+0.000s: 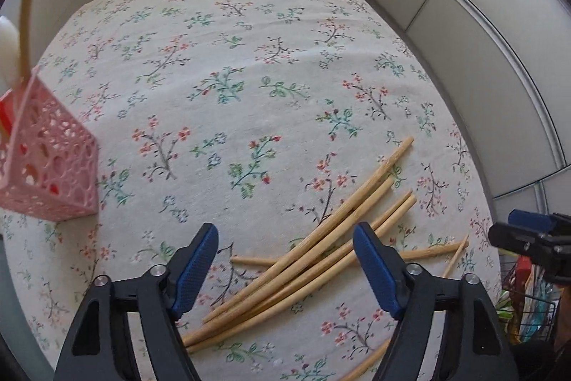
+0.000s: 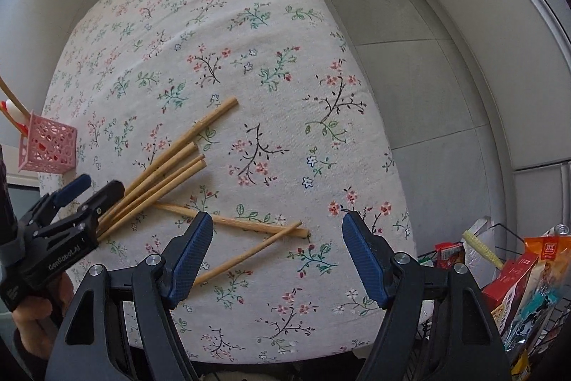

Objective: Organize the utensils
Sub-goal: 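Move both grippers back toward the remaining chopsticks on the tablecloth, then grasp a wooden chopstick with the left gripper while the right gripper grasps another, then lift both held chopsticks upright and carry them toward the pink basket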

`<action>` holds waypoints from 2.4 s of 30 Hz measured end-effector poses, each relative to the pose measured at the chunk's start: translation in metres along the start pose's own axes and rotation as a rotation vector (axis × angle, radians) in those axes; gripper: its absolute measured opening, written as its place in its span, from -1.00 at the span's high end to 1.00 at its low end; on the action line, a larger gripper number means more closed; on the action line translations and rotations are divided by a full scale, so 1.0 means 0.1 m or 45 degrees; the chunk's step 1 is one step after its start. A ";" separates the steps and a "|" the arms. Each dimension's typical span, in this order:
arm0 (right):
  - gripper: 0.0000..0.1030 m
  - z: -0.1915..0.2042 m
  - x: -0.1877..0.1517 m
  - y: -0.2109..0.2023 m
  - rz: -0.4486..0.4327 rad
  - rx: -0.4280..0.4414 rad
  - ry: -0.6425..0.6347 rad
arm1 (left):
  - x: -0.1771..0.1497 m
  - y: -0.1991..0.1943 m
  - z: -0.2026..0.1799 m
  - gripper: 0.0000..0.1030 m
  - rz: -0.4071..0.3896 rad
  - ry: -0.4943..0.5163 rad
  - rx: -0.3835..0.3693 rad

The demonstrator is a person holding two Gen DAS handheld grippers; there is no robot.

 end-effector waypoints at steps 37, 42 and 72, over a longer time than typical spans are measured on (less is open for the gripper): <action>0.73 -0.16 -0.15 0.57 0.221 0.243 0.205 | 0.26 0.27 -0.20 0.76 0.062 0.013 -0.189; 0.86 -0.28 0.03 0.60 0.184 0.318 0.300 | 0.43 0.29 -0.38 0.41 0.019 0.034 -0.242; 0.90 -0.15 0.19 -0.07 -0.099 0.456 0.189 | 0.53 -0.25 -0.55 0.86 -0.339 0.226 0.022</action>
Point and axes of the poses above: each gripper's, at about its wrist camera, not at the fingertips, and y roughly the way its jaws point, z to its left, x to its top, the point moved 2 cm from there along y, roughly the way its jaws point
